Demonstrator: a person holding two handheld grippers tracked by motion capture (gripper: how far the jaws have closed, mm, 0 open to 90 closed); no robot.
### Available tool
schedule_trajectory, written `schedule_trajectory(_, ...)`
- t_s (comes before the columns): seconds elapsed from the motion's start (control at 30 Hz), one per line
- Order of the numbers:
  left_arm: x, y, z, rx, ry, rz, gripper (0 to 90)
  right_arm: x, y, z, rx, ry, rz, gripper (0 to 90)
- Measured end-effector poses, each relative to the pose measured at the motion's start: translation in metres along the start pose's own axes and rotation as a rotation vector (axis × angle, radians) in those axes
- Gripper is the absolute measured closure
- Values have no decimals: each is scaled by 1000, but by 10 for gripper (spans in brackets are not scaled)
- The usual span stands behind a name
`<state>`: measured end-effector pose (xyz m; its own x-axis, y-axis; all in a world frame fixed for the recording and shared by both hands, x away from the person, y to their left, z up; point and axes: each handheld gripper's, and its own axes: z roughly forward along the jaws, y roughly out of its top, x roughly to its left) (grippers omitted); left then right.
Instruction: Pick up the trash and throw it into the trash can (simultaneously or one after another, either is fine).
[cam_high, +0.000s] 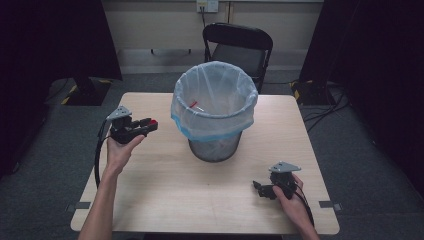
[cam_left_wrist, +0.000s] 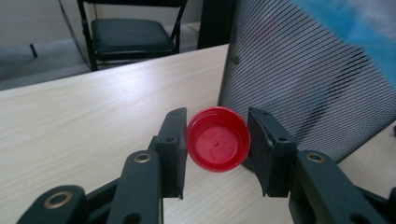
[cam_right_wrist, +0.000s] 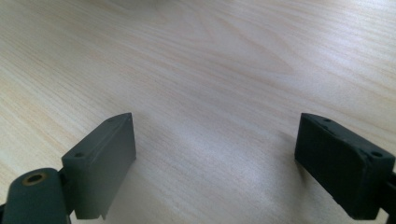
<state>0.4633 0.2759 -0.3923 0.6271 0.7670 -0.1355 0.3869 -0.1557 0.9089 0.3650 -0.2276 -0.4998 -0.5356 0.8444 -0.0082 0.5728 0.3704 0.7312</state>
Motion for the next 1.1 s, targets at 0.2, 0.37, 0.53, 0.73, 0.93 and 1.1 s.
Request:
schedule_trajectory(0.2,-3,6,-8,-38,-3,-1,596,0,0,0,0,1,0,115)
schedule_trajectory(0.37,-5,14,-15,-75,-10,7,596,0,0,0,0,0,0,115)
schedule_trajectory(0.53,-7,23,-21,-136,-25,-9,596,0,0,0,0,1,0,115)
schedule_trajectory(0.73,-6,31,-22,-156,-22,-30,597,0,0,0,0,0,0,115)
schedule_trajectory(0.93,-8,40,-25,-173,-29,-36,596,0,0,0,-1,1,0,115)
schedule_trajectory(1.1,-11,49,-27,-185,-35,-27,596,0,0,0,0,1,0,115)
